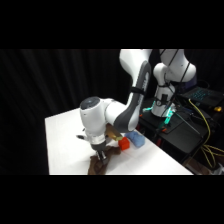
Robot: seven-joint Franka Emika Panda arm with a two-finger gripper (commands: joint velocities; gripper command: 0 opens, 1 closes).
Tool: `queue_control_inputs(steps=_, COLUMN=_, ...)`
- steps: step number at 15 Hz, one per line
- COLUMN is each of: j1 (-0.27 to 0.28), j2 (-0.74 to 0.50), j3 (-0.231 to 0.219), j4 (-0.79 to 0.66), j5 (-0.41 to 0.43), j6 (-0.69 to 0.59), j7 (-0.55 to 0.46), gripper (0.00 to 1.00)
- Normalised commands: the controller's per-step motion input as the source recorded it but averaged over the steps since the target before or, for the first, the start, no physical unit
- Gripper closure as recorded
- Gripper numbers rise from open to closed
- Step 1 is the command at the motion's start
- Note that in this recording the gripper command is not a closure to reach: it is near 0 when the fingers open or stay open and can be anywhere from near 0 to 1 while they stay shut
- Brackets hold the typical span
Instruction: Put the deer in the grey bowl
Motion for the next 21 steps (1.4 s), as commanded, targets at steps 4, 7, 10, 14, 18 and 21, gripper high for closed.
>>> queue_control_inputs(steps=4, j1=-0.033, j2=-0.72, j3=-0.044, j4=-0.26, j5=-0.030, j6=-0.53, j7=-0.11, gripper=0.38)
queue_control_inputs(steps=7, j1=-0.094, j2=-0.51, j3=-0.019, j4=-0.09, j5=-0.044, j6=-0.41, j7=-0.13, gripper=0.38)
queue_control_inputs(steps=10, j1=-0.120, j2=-0.23, j3=-0.038, j4=-0.01, j5=-0.077, j6=-0.21, j7=-0.15, gripper=0.38)
queue_control_inputs(steps=14, j1=-0.143, j2=-0.19, j3=-0.060, j4=-0.12, j5=-0.067, j6=-0.06, j7=-0.19, gripper=0.38)
queue_control_inputs(steps=18, j1=-0.129, j2=-0.42, j3=-0.063, j4=-0.39, j5=-0.049, j6=0.00, j7=-0.19, gripper=0.38)
queue_control_inputs(steps=21, j1=-0.079, j2=-0.45, j3=-0.033, j4=-0.49, j5=-0.025, j6=0.04, j7=-0.14, gripper=0.38)
